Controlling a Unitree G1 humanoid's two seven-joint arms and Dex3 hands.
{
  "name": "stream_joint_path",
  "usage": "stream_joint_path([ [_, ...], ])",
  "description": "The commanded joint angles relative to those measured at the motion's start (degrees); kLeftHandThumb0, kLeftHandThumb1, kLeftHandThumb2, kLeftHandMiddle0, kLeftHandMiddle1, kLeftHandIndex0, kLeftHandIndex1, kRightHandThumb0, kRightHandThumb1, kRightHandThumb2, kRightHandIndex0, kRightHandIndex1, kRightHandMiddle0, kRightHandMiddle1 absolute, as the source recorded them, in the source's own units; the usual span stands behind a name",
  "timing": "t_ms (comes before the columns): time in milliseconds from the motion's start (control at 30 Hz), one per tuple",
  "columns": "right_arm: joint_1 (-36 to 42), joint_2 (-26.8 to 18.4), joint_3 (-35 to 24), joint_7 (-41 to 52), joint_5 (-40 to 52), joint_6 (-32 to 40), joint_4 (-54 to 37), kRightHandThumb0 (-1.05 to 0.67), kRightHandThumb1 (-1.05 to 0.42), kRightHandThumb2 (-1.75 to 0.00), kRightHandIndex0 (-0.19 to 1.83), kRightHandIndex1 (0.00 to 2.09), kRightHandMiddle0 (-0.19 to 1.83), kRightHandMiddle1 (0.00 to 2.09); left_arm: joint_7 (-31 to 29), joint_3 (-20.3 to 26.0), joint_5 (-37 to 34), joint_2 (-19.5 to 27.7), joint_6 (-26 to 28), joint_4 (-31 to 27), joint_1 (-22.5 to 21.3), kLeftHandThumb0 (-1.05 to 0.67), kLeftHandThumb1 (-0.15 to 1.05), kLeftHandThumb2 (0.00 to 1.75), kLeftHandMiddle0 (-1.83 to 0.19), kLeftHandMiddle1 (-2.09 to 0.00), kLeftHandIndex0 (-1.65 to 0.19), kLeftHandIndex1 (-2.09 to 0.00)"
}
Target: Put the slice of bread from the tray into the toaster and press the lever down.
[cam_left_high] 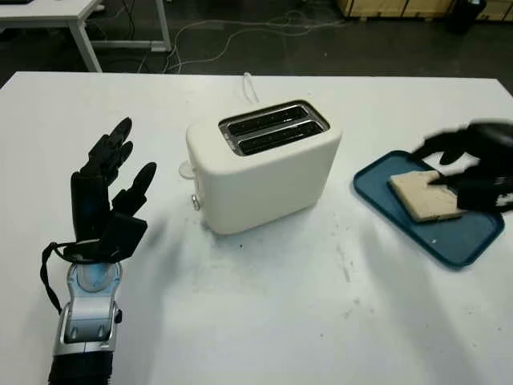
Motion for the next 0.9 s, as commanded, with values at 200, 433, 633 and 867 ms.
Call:
stream_joint_path([
  [200, 11.21, -0.01, -2.79, -5.45, -5.33, 3.84, -9.71, -0.58, -0.83, 0.00, 0.02, 0.36, 0.17, 0.00, 0.52, 0.19, 0.73, 0.70, -0.99, 0.02, -0.04, -0.71, 0.92, 0.34, -0.63, -0.02, -0.52, 0.00],
  [433, 14.14, 1.03, -2.53, -11.69, -10.69, 4.51, -11.64, -0.70, -0.84, 0.00, 0.00, 0.21, 0.08, 0.02, -0.03, 0.17, -0.24, 0.52, -1.07, 0.13, -0.05, -0.69, 0.92, 0.34, -0.62, -0.01, -0.51, 0.00],
  [633, 13.36, 2.65, -0.16, -19.62, -18.27, 7.01, -8.98, -0.62, -0.87, -0.01, 0.02, 0.16, 0.08, 0.02, 0.46, 0.14, 0.66, 0.81, -0.92, 0.19, 0.13, -0.71, 0.92, 0.34, -0.63, -0.01, -0.51, 0.00],
  [867, 12.16, 2.74, -0.04, -20.91, -19.38, 9.71, -8.11, -0.58, -0.91, -0.01, 0.00, 0.24, 0.08, 0.02, 0.03, 0.11, -0.01, 0.52, -0.90, -0.07, 0.26, -0.69, 0.92, 0.34, -0.62, -0.01, -0.51, 0.00],
])
